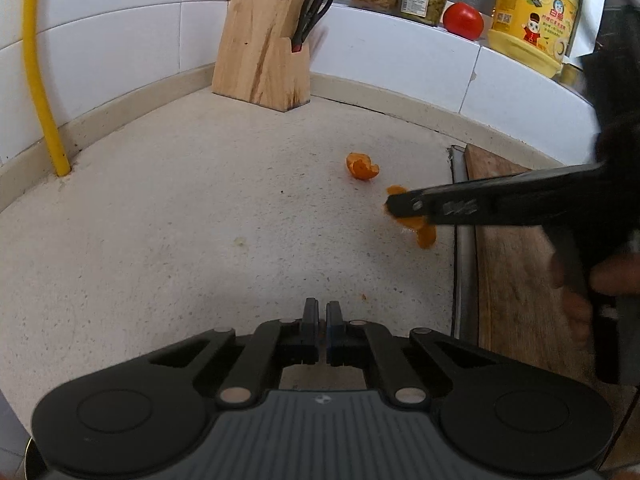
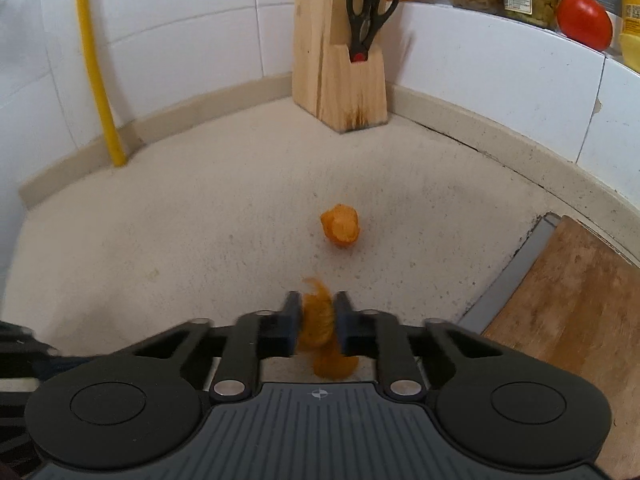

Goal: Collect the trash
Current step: 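Close the left gripper on an orange peel piece while the right gripper grasps another, then reopen both grippers and close them again on more orange peel pieces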

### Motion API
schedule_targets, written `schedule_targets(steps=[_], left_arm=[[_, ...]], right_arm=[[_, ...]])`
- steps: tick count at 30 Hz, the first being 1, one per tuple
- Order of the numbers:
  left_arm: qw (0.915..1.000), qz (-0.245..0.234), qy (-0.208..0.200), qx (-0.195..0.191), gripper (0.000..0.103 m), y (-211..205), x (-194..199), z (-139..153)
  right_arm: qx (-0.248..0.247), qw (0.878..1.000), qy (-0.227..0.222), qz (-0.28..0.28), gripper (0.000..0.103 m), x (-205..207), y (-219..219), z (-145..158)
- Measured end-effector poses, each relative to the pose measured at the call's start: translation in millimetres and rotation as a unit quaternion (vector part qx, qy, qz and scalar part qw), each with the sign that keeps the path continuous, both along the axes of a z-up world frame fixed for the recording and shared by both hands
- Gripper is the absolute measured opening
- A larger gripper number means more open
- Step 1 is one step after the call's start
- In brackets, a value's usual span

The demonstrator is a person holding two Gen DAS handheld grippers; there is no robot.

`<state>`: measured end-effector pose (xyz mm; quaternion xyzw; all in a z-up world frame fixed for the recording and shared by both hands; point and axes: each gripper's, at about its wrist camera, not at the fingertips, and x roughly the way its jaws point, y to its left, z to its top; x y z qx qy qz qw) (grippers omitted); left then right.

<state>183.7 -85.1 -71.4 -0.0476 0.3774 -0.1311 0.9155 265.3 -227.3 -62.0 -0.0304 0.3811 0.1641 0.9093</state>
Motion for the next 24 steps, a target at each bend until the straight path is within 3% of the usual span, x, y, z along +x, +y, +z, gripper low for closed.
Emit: schedule_targets(steps=[11, 24], left_arm=[[0.9999, 0.008, -0.006, -0.007, 0.0, 13, -3, 6], [1.0, 0.003, -0.007, 0.004, 0.002, 17, -5, 5]], right_arm=[[0.115, 0.992, -0.008, -0.043, 0.014, -29, -36, 48], [0.106, 0.993, 0.026, -0.032, 0.014, -32, -25, 26]])
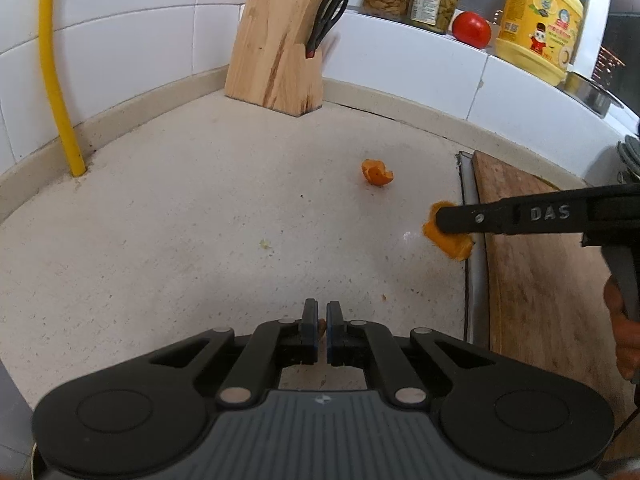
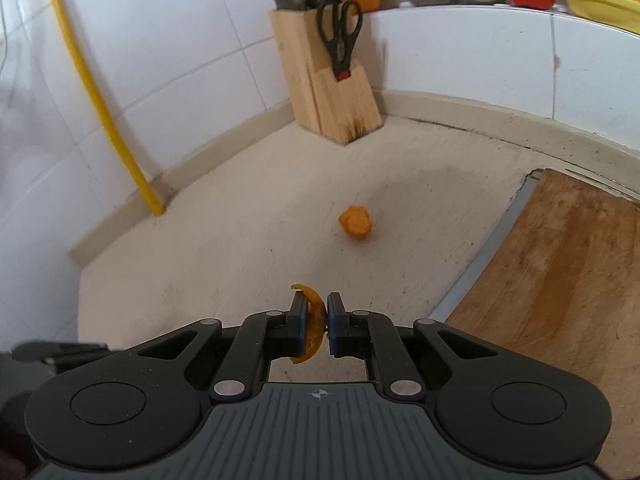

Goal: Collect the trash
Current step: 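Reopen both grippers and close them again on more orange peel pieces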

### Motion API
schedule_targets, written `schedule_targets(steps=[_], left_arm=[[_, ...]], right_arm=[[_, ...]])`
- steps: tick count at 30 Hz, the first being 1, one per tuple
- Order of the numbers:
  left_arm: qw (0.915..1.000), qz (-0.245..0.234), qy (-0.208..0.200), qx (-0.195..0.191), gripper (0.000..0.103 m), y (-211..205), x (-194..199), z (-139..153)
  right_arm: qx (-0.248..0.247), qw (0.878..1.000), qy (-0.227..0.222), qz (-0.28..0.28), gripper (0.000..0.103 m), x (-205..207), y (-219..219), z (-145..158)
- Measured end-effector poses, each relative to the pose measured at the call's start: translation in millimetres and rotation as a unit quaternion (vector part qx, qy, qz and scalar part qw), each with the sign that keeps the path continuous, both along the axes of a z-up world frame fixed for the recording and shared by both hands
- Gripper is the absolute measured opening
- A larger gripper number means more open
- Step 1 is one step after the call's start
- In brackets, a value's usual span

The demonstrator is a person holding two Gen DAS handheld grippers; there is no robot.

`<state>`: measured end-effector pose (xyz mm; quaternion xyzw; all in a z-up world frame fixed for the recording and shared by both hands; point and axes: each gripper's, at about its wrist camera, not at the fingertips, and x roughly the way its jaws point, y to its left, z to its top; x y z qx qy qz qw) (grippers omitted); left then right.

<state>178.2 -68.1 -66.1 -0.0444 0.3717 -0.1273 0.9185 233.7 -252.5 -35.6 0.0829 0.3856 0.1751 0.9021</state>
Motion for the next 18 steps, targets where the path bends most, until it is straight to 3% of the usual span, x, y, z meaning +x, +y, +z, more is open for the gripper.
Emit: schedule_targets(steps=[8, 11, 15, 17, 18], left_arm=[[0.9993, -0.016, -0.008, 0.032, 0.028, -5, -8, -3], [0.9992, -0.017, -0.006, 0.037, 0.036, -7, -9, -5], [0.9984, -0.017, -0.017, 0.051, 0.039, -11, -7, -8], [0.9973, -0.026, -0.022, 0.065, 0.037, -15, -9, -8], [0.9974, -0.028, -0.021, 0.062, 0.031, -15, -11, -8]], right_arm=[[-0.016, 1.0, 0.015, 0.016, 0.017, 0, 8, -10], [-0.02, 0.999, 0.017, 0.02, 0.027, -1, 8, -12], [-0.031, 0.999, 0.015, 0.026, 0.046, -2, 9, -15], [-0.042, 0.999, 0.014, 0.031, 0.044, -3, 11, -17], [-0.049, 0.998, 0.018, 0.035, 0.043, -3, 13, -19]])
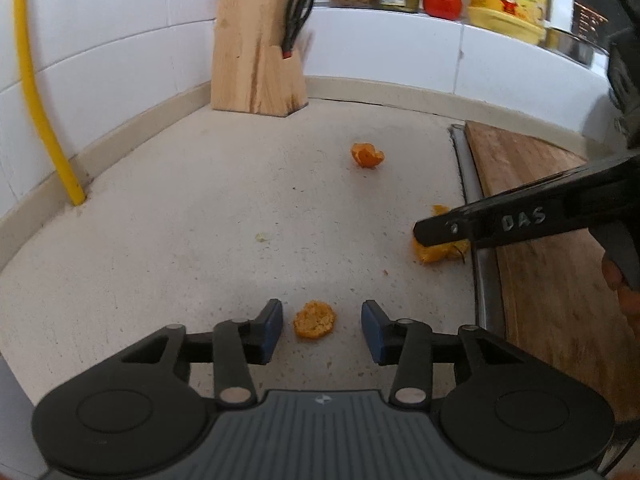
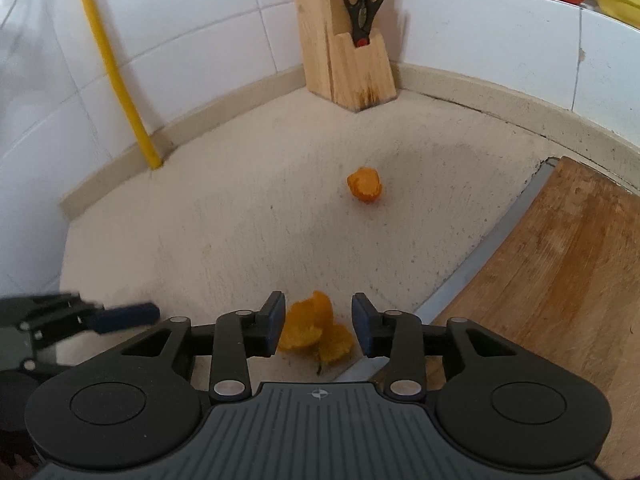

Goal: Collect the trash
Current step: 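Reopen both grippers and close them again on more orange peel pieces, then open the left gripper and grasp another orange peel piece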

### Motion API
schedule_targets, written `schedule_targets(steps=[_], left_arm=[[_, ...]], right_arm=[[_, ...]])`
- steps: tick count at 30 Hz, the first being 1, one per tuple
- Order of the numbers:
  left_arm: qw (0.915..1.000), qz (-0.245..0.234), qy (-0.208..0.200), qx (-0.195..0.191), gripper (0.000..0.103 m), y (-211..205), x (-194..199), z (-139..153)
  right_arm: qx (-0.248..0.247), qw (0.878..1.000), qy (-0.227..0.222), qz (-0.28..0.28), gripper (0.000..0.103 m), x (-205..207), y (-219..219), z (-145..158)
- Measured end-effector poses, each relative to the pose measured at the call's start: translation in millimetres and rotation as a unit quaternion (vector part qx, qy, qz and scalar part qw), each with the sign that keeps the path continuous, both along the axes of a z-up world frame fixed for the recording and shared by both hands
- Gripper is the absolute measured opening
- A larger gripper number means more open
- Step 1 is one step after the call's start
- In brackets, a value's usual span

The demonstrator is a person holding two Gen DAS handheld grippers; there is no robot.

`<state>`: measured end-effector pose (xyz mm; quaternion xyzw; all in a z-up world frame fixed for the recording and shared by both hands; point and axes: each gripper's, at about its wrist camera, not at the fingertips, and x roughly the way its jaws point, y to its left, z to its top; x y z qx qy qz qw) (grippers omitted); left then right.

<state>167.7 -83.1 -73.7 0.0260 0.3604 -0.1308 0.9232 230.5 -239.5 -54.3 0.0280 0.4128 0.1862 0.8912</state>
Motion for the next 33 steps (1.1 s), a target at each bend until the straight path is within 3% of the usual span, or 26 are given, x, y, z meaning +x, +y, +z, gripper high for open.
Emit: schedule_targets(steps=[1, 2, 3, 5, 7, 13, 18, 23, 30, 32, 33], left_arm=[[1.0, 0.0, 0.002, -0.007, 0.026, 1, -1, 0], [1.0, 0.0, 0.003, -0.009, 0.014, 2, -2, 1], [0.9999, 0.0, 0.006, -0.009, 0.014, 1, -2, 1], [0.9998, 0.004, 0.013, -0.016, 0.012, 3, 0, 3], [0.9994, 0.005, 0.015, -0.03, 0.0, 6, 4, 7], [0.9984, -0.011, -0.003, -0.055, 0.0, 5, 37, 21], [0.9967, -0.024, -0.034, -0.069, 0.0, -20, 85, 34], [0.9963, -0.04, -0.04, -0.064, 0.0, -47, 132, 23], [0.9956, -0.045, -0.043, -0.07, 0.0, -61, 161, 10], [0.9946, -0.053, -0.046, -0.076, 0.004, -62, 165, 10], [0.9944, -0.054, -0.048, -0.077, 0.012, -63, 166, 9]], right_arm=[[-0.004, 1.0, 0.005, 0.005, 0.039, -1, 2, -1], [-0.006, 1.0, 0.01, 0.009, 0.035, -2, 3, -3], [-0.012, 1.0, 0.006, 0.01, 0.032, -5, 4, -4], [-0.029, 0.999, 0.001, 0.015, 0.012, -8, 7, -3], [-0.014, 1.0, 0.01, 0.014, 0.009, -7, 4, -1], [0.02, 1.0, -0.006, -0.017, 0.008, 0, -11, 15], [0.039, 0.997, -0.023, -0.056, 0.008, 13, -29, 22], [0.045, 0.994, -0.026, -0.096, 0.008, 31, -46, 14], [0.049, 0.993, -0.019, -0.108, 0.008, 45, -49, -1], [0.048, 0.993, -0.014, -0.108, 0.008, 48, -48, -7], [0.048, 0.993, -0.011, -0.107, 0.008, 48, -47, -9]])
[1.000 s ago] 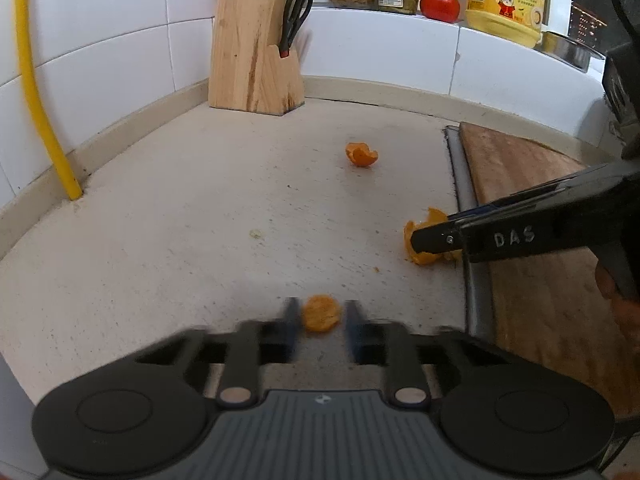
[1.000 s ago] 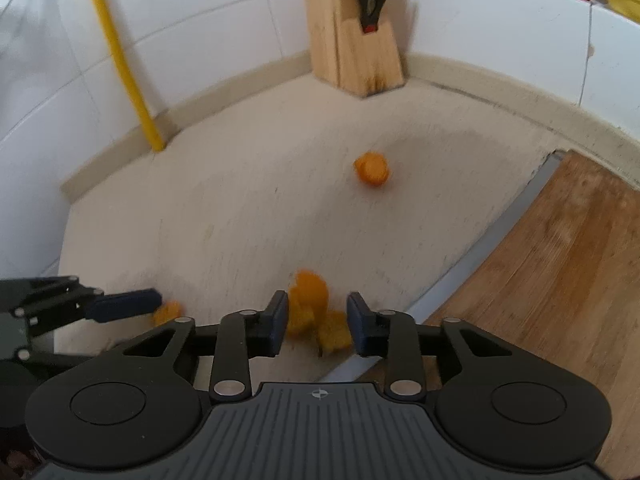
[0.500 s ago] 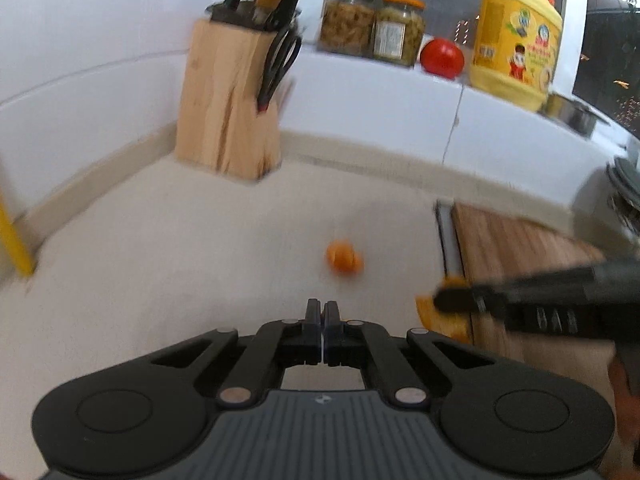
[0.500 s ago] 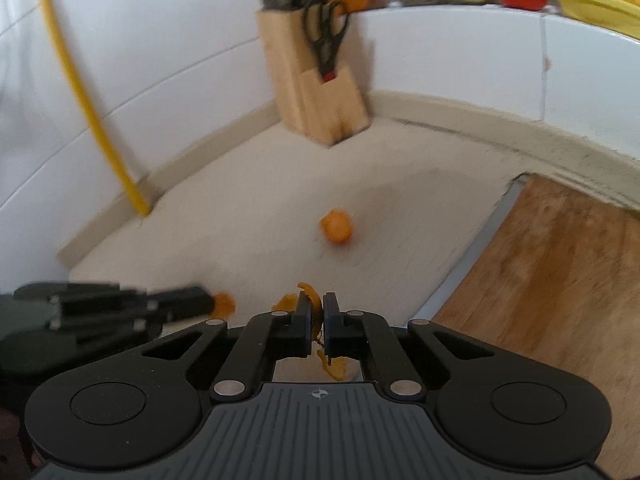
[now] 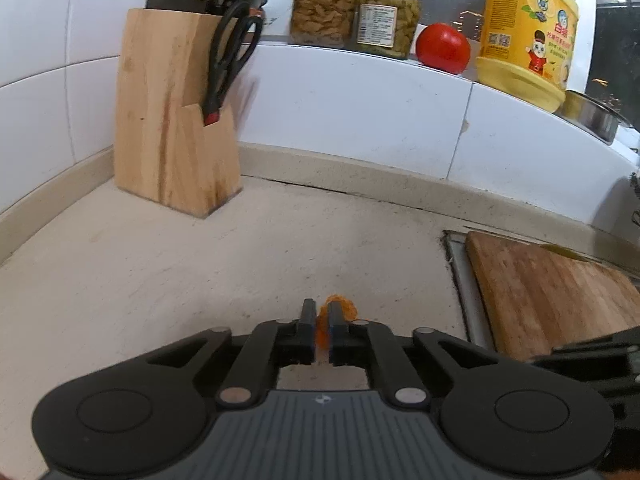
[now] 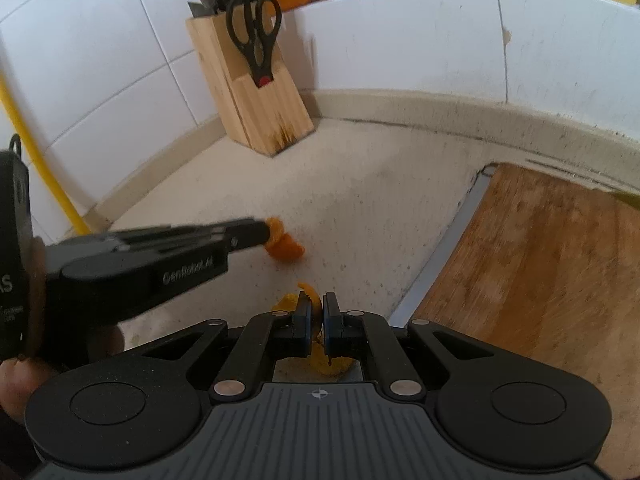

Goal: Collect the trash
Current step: 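Open the left gripper and grasp another orange peel piece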

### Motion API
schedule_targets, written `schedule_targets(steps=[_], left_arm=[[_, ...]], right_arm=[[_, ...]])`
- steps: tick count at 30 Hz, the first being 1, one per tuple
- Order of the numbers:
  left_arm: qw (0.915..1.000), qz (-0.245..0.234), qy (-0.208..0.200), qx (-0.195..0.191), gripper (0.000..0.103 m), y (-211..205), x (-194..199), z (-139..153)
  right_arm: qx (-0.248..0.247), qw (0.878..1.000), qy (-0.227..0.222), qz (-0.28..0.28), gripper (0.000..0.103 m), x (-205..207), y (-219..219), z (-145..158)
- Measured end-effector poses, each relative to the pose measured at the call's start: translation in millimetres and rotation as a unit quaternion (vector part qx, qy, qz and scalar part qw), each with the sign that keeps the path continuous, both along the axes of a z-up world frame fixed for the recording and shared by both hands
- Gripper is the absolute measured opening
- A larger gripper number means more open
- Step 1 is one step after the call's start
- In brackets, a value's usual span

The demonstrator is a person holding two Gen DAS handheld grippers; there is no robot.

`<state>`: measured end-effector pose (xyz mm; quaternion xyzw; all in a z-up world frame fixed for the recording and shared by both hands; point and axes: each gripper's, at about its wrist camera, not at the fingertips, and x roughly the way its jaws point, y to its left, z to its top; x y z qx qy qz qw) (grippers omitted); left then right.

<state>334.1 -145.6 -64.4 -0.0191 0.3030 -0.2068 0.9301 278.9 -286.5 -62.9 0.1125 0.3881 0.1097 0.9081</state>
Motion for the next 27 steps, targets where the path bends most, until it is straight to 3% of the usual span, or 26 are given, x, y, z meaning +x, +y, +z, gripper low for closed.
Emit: schedule_targets(steps=[3, 5, 14, 19, 22, 23, 27], left_arm=[[1.0, -0.004, 0.0, -0.002, 0.03, -2, 3, -2], [0.9999, -0.011, 0.005, -0.003, 0.03, -4, 4, -4], [0.9995, -0.024, 0.022, 0.002, 0.031, -17, 16, -11], [0.9995, -0.027, 0.018, 0.001, 0.037, -27, 26, -10], [0.9996, -0.025, 0.01, 0.007, 0.03, -32, 27, -11], [0.9995, -0.024, 0.005, 0.017, 0.017, -34, 26, -12], [0.9992, -0.028, 0.01, 0.025, 0.013, -34, 20, -9]], right_arm=[[-0.003, 1.0, 0.006, 0.001, 0.01, 1, 2, -4], [-0.003, 1.0, 0.006, 0.001, 0.015, 0, 2, -5], [-0.002, 1.0, 0.004, 0.0, 0.017, -3, 2, -8], [-0.005, 1.0, -0.002, 0.002, 0.017, -4, 2, -8], [-0.008, 1.0, -0.004, 0.003, 0.017, -5, 3, -9], [-0.01, 1.0, -0.005, 0.004, 0.017, -5, 4, -9], [-0.013, 1.0, -0.008, 0.003, 0.017, -7, 5, -9]])
